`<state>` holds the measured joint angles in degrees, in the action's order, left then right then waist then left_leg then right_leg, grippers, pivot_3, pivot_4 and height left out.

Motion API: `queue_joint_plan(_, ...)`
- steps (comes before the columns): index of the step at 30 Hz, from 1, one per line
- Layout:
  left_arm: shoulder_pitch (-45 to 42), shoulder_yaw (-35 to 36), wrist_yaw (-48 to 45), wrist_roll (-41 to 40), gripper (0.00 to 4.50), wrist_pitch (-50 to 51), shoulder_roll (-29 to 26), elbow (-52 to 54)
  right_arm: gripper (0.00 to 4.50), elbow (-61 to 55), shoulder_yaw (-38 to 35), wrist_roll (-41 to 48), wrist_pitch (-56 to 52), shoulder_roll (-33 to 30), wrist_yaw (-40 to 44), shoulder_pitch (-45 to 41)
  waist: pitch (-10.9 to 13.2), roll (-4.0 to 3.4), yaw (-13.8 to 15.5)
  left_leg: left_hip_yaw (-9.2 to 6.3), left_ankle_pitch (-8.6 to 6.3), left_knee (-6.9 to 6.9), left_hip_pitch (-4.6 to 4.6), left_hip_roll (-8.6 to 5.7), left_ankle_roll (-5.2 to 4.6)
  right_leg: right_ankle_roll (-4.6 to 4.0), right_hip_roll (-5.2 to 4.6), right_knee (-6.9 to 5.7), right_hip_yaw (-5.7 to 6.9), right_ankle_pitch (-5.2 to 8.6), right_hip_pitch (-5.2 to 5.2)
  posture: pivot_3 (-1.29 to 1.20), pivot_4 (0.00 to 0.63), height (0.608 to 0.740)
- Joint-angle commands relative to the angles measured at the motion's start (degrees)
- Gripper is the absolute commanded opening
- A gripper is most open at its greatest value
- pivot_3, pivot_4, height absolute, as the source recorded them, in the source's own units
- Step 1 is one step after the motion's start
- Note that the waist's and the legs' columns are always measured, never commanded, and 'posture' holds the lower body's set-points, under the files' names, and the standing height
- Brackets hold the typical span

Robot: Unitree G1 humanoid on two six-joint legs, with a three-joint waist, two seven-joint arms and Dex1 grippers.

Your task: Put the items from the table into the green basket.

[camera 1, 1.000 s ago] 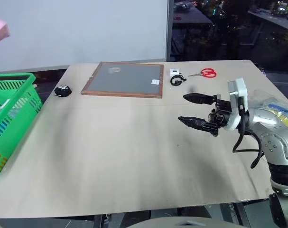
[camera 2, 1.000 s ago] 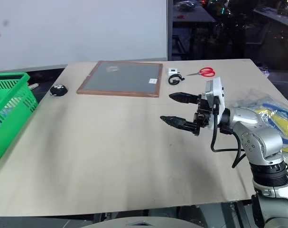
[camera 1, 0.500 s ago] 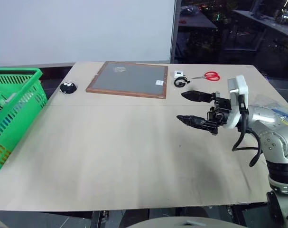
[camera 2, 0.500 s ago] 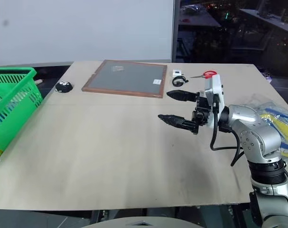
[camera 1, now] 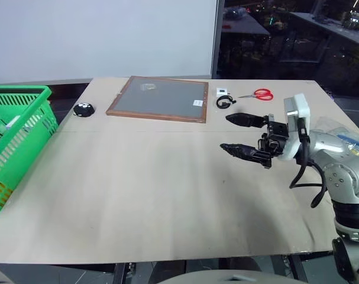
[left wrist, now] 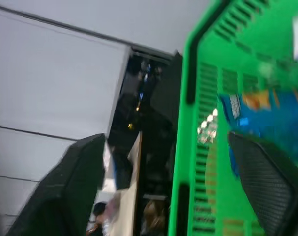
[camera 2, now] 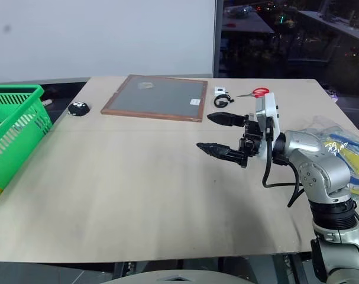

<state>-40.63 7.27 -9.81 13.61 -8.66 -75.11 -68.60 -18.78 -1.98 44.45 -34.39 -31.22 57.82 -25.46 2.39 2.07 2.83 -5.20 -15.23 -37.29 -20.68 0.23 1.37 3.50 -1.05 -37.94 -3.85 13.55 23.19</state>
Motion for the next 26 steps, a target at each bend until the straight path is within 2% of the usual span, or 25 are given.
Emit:
queue_joint_plan(1, -0.4, 11.2, -9.3, -14.7, 4.0, -2.7, 4.6, 6.1, 4.5, -1.2, -1.5, 0.9, 0.7, -0.6, 0.0, -0.5, 0.0, -0.02, 0.2, 0.01, 0.0, -0.01, 0.0, -0.01, 0.0, -0.04, -0.02, 0.0, 0.0, -0.02, -0.01, 0.13, 0.0, 0.74)
queue_joint_plan(3, 3.2, 17.0, -20.9, -25.6, 4.0, 0.5, 10.1, 15.3, 4.5, -1.1, -1.5, 0.7, 0.8, -0.8, 0.2, -0.2, 0.0, -0.03, 0.5, 0.01, 0.01, -0.04, 0.0, -0.01, 0.0, -0.07, -0.02, 0.0, 0.02, -0.04, -0.02, 0.12, 0.0, 0.74)
queue_joint_plan(5, 14.5, 19.0, -31.7, -36.2, 4.0, 6.9, 16.3, 34.5, 4.5, -0.8, -1.6, 0.5, 0.8, -1.0, 0.2, 0.2, -0.1, -0.2, 0.5, 0.06, 0.01, -0.08, -0.01, 0.01, 0.01, -0.17, -0.04, 0.04, -0.01, -0.1, -0.03, 0.12, 0.0, 0.74)
queue_joint_plan(6, 19.6, 19.8, -34.2, -41.0, 4.0, 10.9, 19.1, 43.5, 4.5, -0.6, -1.7, 0.4, 0.9, -1.1, 0.3, 0.4, -0.1, -0.33, 0.1, 0.13, 0.01, -0.08, 0.01, 0.01, 0.02, -0.29, -0.09, -0.01, -0.07, -0.17, -0.05, 0.12, 0.0, 0.74)
queue_joint_plan(8, 28.5, 19.8, -33.9, -48.7, 4.0, 19.0, 24.3, 59.9, 4.5, -0.1, -1.6, -0.2, 1.4, -1.3, 0.6, 1.0, -0.1, -0.36, -0.5, 0.26, 0.0, -0.07, 0.0, 0.02, 0.01, -0.31, -0.14, 0.09, -0.22, -0.19, -0.03, 0.12, 0.0, 0.74)
queue_joint_plan(11, 39.4, 14.6, -32.4, -51.8, 4.0, 26.0, 30.0, 77.9, 4.5, 1.2, -0.8, -2.9, 3.3, -1.9, 1.3, 2.5, -0.1, -0.26, -1.6, 0.33, -0.03, -0.07, -0.04, 0.13, -0.02, -0.3, -0.08, 0.1, -0.3, -0.2, 0.08, 0.12, 0.0, 0.74)
queue_joint_plan(18, 47.8, 3.9, -27.0, -45.9, 4.0, 29.7, 38.3, 89.0, 4.5, 2.5, 0.3, -7.3, 6.5, -3.0, 1.6, 6.6, -0.1, -0.67, -2.0, 0.27, -0.01, -0.07, 0.19, 0.19, -0.05, -0.3, 0.2, 0.02, -0.29, -0.18, -0.06, 0.09, 0.0, 0.74)
queue_joint_plan(22, 49.1, 3.5, -25.6, -42.9, 4.0, 28.8, 39.9, 88.8, 4.5, 6.6, 1.9, -15.6, 13.0, -3.7, -0.2, 9.6, -0.1, -0.67, -2.0, 0.32, -0.02, -0.07, 0.7, 0.19, -0.04, -0.35, 0.19, 0.16, -0.31, 0.08, -0.65, 0.09, 0.0, 0.74)
queue_joint_plan(26, 49.1, 3.9, -26.1, -41.1, 4.0, 27.9, 39.8, 88.2, 4.5, 13.0, 2.9, -22.7, 20.6, -3.1, -1.9, 12.3, -0.1, -0.69, -2.0, 0.43, -0.02, -0.07, 0.75, 0.16, -0.04, -0.35, 0.17, 0.22, -0.41, 0.08, -0.7, 0.09, 0.0, 0.74)
